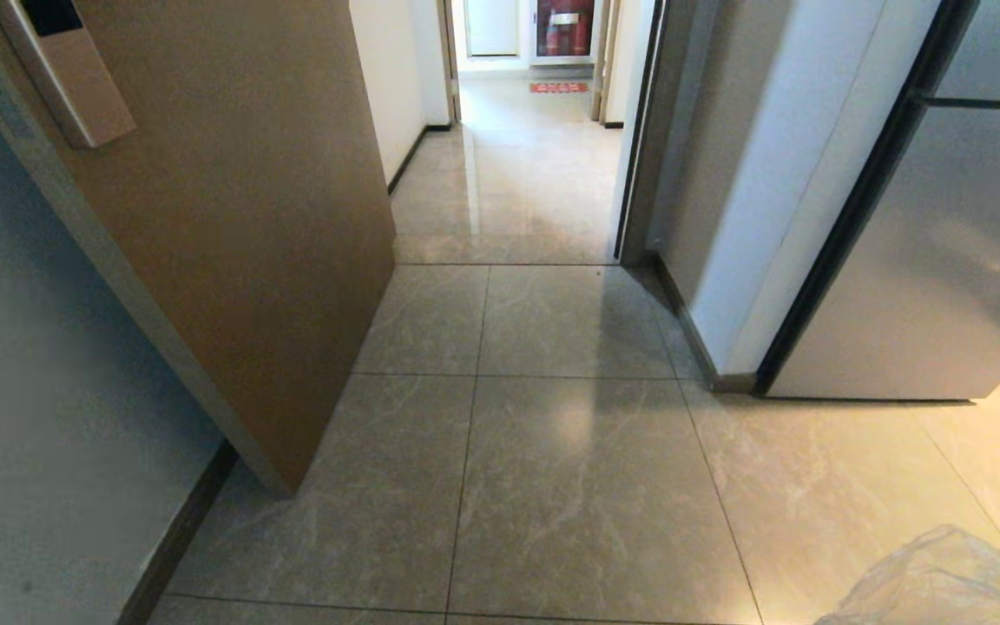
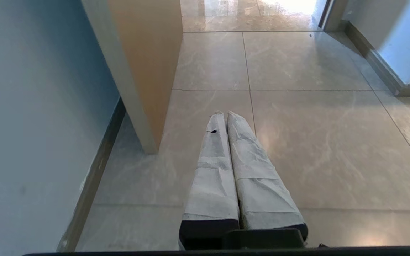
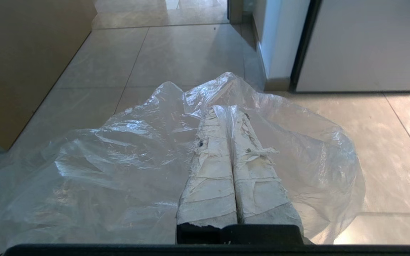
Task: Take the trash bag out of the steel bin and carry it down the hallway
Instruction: Put the trash bag at the door
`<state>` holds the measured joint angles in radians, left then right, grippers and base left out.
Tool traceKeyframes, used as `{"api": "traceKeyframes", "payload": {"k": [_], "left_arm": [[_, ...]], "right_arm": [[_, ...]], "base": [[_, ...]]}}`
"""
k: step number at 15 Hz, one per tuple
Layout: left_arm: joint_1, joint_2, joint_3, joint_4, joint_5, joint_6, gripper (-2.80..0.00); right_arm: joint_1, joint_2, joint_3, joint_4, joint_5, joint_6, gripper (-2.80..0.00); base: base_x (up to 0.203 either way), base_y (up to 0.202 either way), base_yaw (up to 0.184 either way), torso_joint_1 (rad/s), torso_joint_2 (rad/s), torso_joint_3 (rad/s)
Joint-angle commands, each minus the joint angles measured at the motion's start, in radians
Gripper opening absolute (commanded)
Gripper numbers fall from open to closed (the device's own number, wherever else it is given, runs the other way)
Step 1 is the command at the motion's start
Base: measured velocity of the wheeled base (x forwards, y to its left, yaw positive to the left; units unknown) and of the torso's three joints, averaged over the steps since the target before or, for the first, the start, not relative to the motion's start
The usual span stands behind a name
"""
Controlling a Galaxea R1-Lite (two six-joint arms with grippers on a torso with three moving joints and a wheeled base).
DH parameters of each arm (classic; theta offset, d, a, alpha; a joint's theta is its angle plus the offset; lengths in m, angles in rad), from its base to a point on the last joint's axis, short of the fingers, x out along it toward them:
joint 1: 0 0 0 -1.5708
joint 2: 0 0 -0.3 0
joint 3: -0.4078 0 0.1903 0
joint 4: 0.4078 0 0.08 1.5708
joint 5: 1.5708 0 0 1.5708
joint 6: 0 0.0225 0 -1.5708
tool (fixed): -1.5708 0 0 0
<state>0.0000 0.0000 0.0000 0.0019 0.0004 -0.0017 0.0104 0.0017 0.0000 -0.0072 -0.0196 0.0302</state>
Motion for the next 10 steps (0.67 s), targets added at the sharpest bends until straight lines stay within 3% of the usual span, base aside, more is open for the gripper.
{"api": "traceKeyframes", "payload": {"k": [1,10], "left_arm": [[0.0,0.0,0.0,0.0,0.0,0.0,-2.8],[0.0,0.0,0.0,0.0,0.0,0.0,-2.8]], "right_arm": [[0.0,0.001,0.002,0.0,0.0,0.0,-2.8],[0.0,0.001,0.002,0.0,0.0,0.0,-2.8]], "base": [[0.192,0.0,0.0,0.001,0.01,-0.001],[0.191,0.0,0.001,0.003,0.0,0.003]]}}
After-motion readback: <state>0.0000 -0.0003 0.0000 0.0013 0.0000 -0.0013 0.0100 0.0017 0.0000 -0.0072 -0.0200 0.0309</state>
